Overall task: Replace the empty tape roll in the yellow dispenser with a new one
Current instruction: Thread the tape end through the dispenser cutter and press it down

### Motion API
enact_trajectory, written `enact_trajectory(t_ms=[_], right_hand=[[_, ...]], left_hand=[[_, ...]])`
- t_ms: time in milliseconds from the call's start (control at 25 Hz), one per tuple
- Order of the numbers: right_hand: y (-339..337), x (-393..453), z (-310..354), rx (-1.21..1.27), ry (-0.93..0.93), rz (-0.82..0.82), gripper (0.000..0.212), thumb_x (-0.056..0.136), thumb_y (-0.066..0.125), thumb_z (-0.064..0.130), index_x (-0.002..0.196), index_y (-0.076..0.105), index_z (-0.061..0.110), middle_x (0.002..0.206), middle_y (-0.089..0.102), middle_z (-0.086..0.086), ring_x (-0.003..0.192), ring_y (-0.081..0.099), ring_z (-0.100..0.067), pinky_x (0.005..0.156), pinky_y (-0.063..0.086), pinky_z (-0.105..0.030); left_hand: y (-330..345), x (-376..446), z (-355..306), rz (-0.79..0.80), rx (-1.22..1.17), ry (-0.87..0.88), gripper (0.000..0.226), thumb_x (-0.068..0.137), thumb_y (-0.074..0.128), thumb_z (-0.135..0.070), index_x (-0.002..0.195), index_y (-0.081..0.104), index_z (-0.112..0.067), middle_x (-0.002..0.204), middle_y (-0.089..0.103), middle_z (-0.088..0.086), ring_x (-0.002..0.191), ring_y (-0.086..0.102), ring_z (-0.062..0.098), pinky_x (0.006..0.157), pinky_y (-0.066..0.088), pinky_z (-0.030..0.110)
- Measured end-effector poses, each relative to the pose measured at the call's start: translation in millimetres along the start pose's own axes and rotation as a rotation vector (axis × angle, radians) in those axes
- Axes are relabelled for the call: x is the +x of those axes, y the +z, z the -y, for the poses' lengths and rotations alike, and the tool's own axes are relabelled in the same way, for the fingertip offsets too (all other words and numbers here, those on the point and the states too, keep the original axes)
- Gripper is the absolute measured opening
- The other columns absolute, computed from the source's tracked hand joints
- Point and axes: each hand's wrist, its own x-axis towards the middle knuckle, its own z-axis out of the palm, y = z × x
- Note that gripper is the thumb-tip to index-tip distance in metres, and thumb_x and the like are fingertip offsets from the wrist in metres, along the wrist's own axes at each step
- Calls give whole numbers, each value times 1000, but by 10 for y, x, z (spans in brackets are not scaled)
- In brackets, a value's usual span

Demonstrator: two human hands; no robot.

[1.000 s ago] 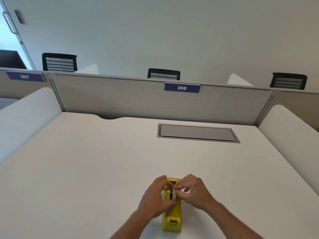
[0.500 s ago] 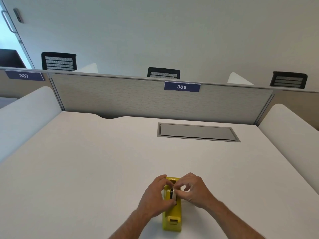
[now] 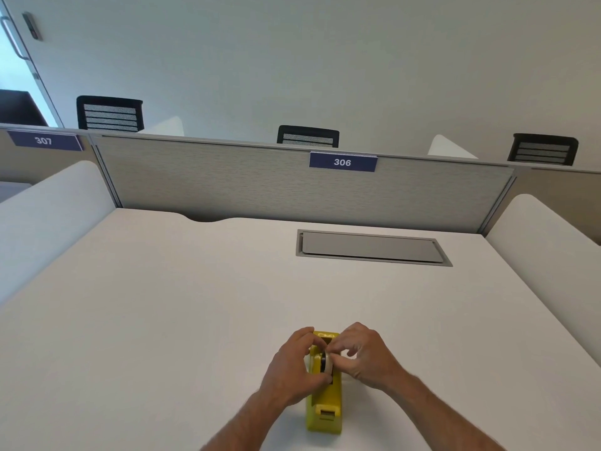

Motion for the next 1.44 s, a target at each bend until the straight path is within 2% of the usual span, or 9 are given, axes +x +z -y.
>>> enact_trajectory(t_ms=[160, 320, 480, 640, 800, 1080, 1280, 1440], right_hand=[[10, -5, 7, -33, -13, 15, 17, 73, 74, 36, 90, 77, 31, 87, 73, 22, 96, 55, -5, 66, 56, -26], [22, 3, -12, -21, -15, 1, 10, 80, 72, 29, 88, 78, 31, 86, 75, 21, 93, 57, -5, 67, 56, -27], [19, 11, -24, -19, -9, 6, 10, 82, 71, 30, 88, 78, 28, 87, 74, 20, 93, 57, -5, 67, 57, -30], [4, -11, 3, 5, 32, 23, 19, 72, 76, 33, 91, 76, 29, 90, 70, 20, 99, 54, -4, 68, 57, -27], [9, -40, 14, -38, 4, 29, 28, 65, 75, 37, 93, 74, 31, 91, 70, 19, 99, 52, -5, 68, 56, -27], [22, -16, -1, -75, -71, 4, 14, 80, 70, 33, 92, 78, 32, 88, 73, 25, 92, 56, -5, 69, 53, -26], [6, -22, 19, -98, -71, 12, 19, 74, 72, 36, 91, 78, 30, 88, 74, 20, 91, 56, -6, 67, 54, -29], [19, -17, 9, -71, -80, -15, 13, 80, 72, 30, 91, 79, 30, 87, 76, 19, 89, 58, -7, 68, 53, -26]], left_hand=[[-4, 2, 10, -5, -7, 17, 50, 69, 82, -44, 113, 60, -36, 150, 43, -12, 125, 52, 11, 101, 47, 24], [-10, 4, 7, 4, 2, 4, 52, 66, 83, -46, 111, 59, -38, 152, 41, -13, 127, 52, 13, 104, 49, 30], [-15, 5, 10, 7, 13, 17, 52, 67, 83, -46, 112, 59, -38, 152, 41, -12, 127, 52, 12, 103, 47, 28], [-18, 11, 15, -4, -7, 40, 50, 70, 82, -44, 114, 61, -35, 150, 44, -11, 125, 52, 10, 100, 46, 22], [-6, 15, 26, -4, -12, 41, 50, 69, 82, -46, 114, 61, -35, 149, 44, -12, 125, 51, 8, 100, 47, 22], [-4, 18, 33, 0, -44, 13, 49, 65, 85, -42, 108, 61, -37, 146, 45, -15, 114, 54, 7, 92, 45, 17], [13, 19, 41, 5, -29, 8, 49, 67, 83, -46, 109, 60, -38, 149, 43, -13, 119, 54, 9, 96, 48, 21], [5, 26, 45, 4, -34, 5, 50, 65, 85, -45, 108, 60, -38, 149, 43, -14, 119, 54, 10, 96, 48, 21]])
